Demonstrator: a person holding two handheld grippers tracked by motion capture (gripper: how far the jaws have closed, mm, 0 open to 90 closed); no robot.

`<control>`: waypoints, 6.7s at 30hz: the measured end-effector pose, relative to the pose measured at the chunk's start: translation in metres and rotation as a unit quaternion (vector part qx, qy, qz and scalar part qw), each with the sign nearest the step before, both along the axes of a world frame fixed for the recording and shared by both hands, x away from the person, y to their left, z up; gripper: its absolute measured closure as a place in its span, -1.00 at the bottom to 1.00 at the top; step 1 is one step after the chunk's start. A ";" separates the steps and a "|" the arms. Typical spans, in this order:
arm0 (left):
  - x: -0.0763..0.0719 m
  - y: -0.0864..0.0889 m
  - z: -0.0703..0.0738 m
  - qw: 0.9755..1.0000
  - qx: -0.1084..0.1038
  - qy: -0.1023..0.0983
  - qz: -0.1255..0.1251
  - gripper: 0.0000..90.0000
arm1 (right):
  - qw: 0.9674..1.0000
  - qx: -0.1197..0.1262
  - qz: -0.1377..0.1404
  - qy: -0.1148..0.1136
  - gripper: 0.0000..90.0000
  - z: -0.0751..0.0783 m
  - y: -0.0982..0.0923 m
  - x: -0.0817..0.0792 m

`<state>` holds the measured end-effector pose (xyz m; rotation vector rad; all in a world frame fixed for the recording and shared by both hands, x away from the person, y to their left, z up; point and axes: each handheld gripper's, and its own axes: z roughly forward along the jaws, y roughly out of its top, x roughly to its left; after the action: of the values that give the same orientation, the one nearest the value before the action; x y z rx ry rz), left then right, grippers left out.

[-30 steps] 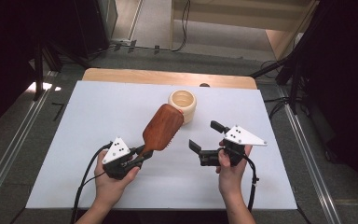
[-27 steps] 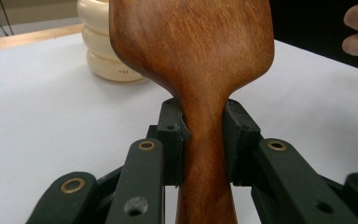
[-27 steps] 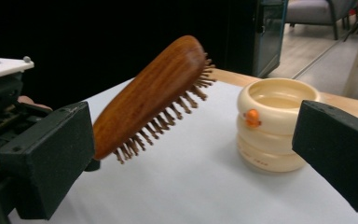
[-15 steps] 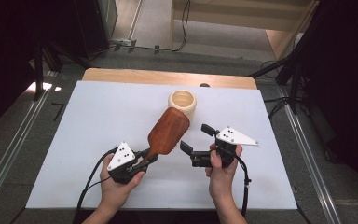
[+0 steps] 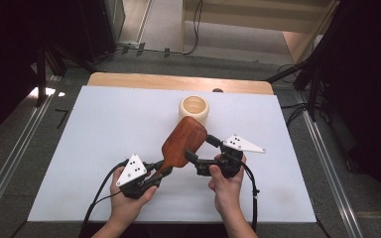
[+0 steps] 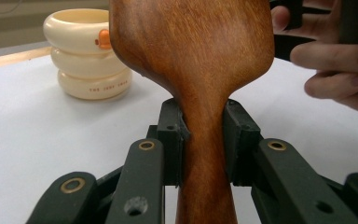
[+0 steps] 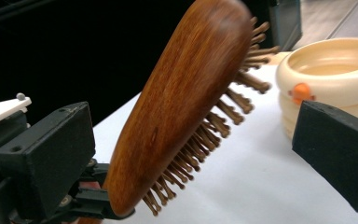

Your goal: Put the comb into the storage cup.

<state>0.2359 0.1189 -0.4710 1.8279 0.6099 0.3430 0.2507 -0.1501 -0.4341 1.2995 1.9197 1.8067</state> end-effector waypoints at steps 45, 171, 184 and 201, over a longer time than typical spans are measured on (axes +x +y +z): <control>-0.007 -0.014 -0.007 0.999 0.001 -0.005 -0.036 0.61 | 0.991 0.107 0.051 0.059 -0.03 -0.013 0.003 0.008; 0.003 0.170 -0.017 0.987 -0.048 -0.008 0.150 -1.00 | 0.996 0.009 -0.004 -0.088 0.18 0.061 -0.029 0.019; 0.003 0.169 -0.018 0.988 -0.045 -0.008 0.147 -1.00 | 0.995 0.006 -0.013 -0.096 0.18 0.069 -0.033 0.028; 0.003 0.170 -0.018 0.988 -0.049 -0.007 0.143 -1.00 | 0.994 0.004 -0.031 -0.103 0.18 0.076 -0.041 0.040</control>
<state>0.2386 0.2887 -0.4885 1.6433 0.8676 0.5089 0.2904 -0.1908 -0.3582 1.1148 1.7457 1.8403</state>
